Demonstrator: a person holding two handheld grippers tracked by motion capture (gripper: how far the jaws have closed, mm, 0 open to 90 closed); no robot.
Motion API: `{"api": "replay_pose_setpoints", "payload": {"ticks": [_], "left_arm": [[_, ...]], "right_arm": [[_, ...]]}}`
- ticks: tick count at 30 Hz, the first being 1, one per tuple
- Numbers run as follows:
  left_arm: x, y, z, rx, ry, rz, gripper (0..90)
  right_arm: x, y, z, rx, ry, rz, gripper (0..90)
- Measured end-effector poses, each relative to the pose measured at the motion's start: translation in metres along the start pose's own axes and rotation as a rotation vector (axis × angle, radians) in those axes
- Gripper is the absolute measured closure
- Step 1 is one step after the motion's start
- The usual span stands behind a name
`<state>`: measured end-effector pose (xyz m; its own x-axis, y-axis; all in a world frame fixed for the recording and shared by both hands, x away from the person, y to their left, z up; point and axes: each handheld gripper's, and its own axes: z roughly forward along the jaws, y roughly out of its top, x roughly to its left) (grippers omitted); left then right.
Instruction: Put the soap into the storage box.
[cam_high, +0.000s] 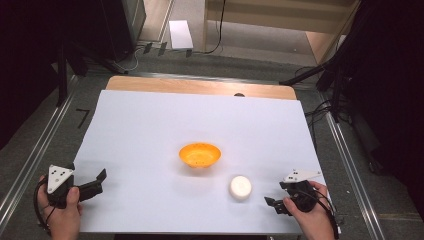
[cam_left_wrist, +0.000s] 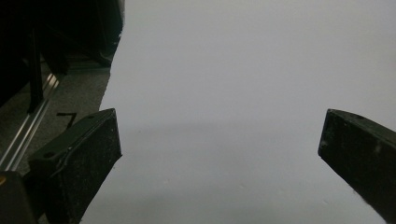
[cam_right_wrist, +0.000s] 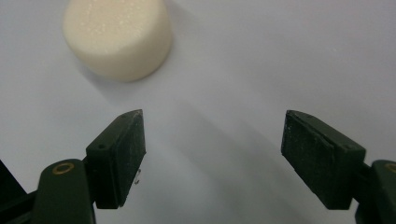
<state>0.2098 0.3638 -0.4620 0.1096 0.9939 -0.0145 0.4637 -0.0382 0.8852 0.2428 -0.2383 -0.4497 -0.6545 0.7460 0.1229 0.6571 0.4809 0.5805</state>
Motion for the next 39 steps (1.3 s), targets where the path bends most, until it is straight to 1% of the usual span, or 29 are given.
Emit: {"api": "replay_pose_setpoints", "payload": {"ticks": [1, 3, 4, 6, 7, 8, 10, 11, 15, 17, 19, 20, 21, 22, 24, 32, 35, 39], "left_arm": [[0.000, 0.000, 0.000, -0.002, -0.002, -0.006, 0.0], [0.000, 0.000, 0.000, 0.001, -0.004, -0.006, 0.0], [0.000, 0.000, 0.000, -0.001, -0.003, -0.007, 0.0], [0.000, 0.000, 0.000, -0.004, -0.001, -0.007, 0.0], [0.000, 0.000, 0.000, -0.004, -0.002, -0.007, 0.0], [0.000, 0.000, 0.000, -0.001, -0.002, -0.004, 0.0], [0.000, 0.000, 0.000, 0.001, -0.002, -0.001, 0.0], [0.000, 0.000, 0.000, 0.001, -0.003, 0.000, 0.0], [0.000, 0.000, 0.000, 0.006, -0.005, 0.001, 0.0], [0.000, 0.000, 0.000, 0.005, -0.012, 0.001, 0.0], [0.000, 0.000, 0.000, 0.003, -0.015, 0.001, 0.0], [0.000, 0.000, 0.000, 0.003, -0.016, 0.002, 0.0], [0.000, 0.000, 0.000, 0.004, -0.017, 0.003, 0.0], [0.000, 0.000, 0.000, 0.003, -0.018, 0.002, 0.0], [0.000, 0.000, 0.000, 0.004, -0.019, 0.002, 0.0], [0.000, 0.000, 0.001, 0.015, -0.023, 0.004, 0.0], [0.000, 0.000, 0.001, 0.017, -0.023, 0.004, 0.0], [0.000, 0.000, 0.001, 0.018, -0.024, 0.004, 0.0]], "right_arm": [[0.002, 0.002, 0.002, 0.001, 0.012, 0.004, 22.8], [0.006, 0.007, 0.006, 0.000, 0.034, -0.007, 22.8], [0.009, 0.009, 0.008, 0.002, 0.042, -0.001, 22.8], [0.013, 0.013, 0.013, 0.004, 0.054, -0.019, 22.8], [0.015, 0.015, 0.014, 0.009, 0.059, -0.018, 22.9], [0.018, 0.017, 0.016, 0.011, 0.057, -0.025, 22.9], [0.025, 0.025, 0.021, 0.011, 0.072, -0.044, 22.9], [0.025, 0.025, 0.021, 0.011, 0.072, -0.044, 22.9], [0.034, 0.033, 0.029, 0.018, 0.086, -0.069, 22.9], [0.038, 0.037, 0.032, 0.018, 0.090, -0.071, 22.9], [0.040, 0.040, 0.036, 0.019, 0.106, -0.064, 22.3], [0.041, 0.042, 0.038, 0.016, 0.109, -0.070, 22.1], [0.043, 0.043, 0.039, 0.024, 0.111, -0.064, 22.1], [0.044, 0.044, 0.041, 0.021, 0.111, -0.072, 22.0], [0.047, 0.047, 0.044, 0.020, 0.113, -0.072, 21.6], [0.052, 0.054, 0.052, 0.043, 0.065, -0.090, 24.5], [0.053, 0.054, 0.054, 0.045, 0.066, -0.082, 24.4], [0.053, 0.054, 0.056, 0.045, 0.060, -0.091, 24.4]]}}
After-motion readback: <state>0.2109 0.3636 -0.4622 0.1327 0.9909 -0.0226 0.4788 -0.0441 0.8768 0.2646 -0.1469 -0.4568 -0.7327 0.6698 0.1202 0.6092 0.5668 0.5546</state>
